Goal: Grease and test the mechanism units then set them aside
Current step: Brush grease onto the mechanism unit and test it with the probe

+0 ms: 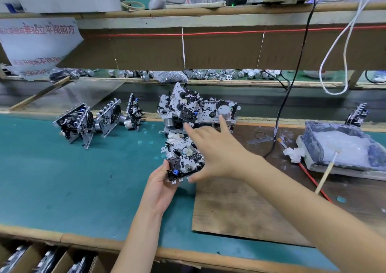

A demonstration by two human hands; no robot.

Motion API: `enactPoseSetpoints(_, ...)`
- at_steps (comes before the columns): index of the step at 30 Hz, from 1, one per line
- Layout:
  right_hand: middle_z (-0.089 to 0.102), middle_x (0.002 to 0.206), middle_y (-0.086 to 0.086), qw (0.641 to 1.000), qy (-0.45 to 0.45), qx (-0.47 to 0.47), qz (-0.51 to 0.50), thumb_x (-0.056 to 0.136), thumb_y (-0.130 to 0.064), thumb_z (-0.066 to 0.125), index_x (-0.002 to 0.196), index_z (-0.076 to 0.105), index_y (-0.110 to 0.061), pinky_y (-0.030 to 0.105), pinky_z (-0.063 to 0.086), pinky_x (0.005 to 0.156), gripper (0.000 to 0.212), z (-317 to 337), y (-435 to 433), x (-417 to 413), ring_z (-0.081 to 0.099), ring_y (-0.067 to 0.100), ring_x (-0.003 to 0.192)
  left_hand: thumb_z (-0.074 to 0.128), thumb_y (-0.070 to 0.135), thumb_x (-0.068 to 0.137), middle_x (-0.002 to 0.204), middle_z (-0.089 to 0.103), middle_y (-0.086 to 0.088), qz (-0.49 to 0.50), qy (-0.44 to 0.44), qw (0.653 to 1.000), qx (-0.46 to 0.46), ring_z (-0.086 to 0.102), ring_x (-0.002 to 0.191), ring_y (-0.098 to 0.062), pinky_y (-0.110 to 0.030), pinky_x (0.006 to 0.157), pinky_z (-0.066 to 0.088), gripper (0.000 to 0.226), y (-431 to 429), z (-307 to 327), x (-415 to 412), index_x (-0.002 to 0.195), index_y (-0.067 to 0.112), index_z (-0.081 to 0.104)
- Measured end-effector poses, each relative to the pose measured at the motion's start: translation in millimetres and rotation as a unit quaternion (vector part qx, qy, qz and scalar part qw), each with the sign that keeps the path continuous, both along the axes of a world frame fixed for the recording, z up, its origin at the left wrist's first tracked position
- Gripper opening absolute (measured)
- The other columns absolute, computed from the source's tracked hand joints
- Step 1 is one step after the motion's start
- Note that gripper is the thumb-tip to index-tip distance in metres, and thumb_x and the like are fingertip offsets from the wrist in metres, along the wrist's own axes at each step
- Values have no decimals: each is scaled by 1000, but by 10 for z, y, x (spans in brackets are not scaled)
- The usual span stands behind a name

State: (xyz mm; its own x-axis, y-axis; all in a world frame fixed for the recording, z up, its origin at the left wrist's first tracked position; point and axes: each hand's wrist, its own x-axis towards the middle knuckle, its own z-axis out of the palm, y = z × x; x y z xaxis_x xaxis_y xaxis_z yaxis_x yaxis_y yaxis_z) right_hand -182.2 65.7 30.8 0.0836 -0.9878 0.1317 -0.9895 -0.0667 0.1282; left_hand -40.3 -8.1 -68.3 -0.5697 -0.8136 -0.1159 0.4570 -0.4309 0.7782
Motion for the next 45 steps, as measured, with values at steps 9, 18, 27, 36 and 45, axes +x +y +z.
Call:
enactPoseSetpoints(9, 38, 137, 11, 998, 61, 4, -11, 71, -62, 59, 148, 9, -14, 69, -4, 103, 104, -61, -101, 129, 32, 26, 127, 49, 24, 80, 96, 72, -14, 2, 1, 1000, -13, 69, 85, -22, -34, 78, 56, 34, 4, -7, -6, 94, 1, 70)
enactPoseSetpoints(18, 55, 119, 3, 975, -165, -100, -107, 93, -48, 43, 141, 36, -24, 31, 37, 78, 54, 125, 290, -310, 51, 23, 110, 48, 23, 81, 100, 72, -9, 11, 25, 999, -19, 69, 86, -16, -25, 72, 56, 35, -49, -79, -8, 91, 4, 74)
enactPoseSetpoints(27, 53, 123, 8, 908, -51, 150, -389, 96, -52, 30, 116, 53, -17, 32, 38, 76, 46, 74, 1208, -897, 53, 26, 109, 35, 17, 98, 92, 74, -2, -11, 21, 999, -32, 71, 82, -10, -21, 68, 57, 49, 35, -65, -107, 78, 16, 80)
enactPoseSetpoints(36, 49, 96, 1, 863, -268, 181, -388, 100, -43, 24, 83, 47, -16, 29, 34, 81, 40, -36, 1582, -1052, 46, 18, 92, 33, 15, 100, 86, 75, -2, -38, 32, 998, -24, 71, 75, -10, -19, 62, 55, 52, 232, -28, -327, 74, 13, 79)
enactPoseSetpoints(45, 61, 88, 9, 807, -439, -47, -392, 89, 4, 37, 121, 49, -7, 18, 43, 57, 36, -65, 1586, -1344, 56, 20, 74, 34, 18, 99, 89, 74, -3, -45, 19, 999, -25, 71, 77, -12, -21, 64, 56, 51, 220, -54, -316, 76, 12, 78)
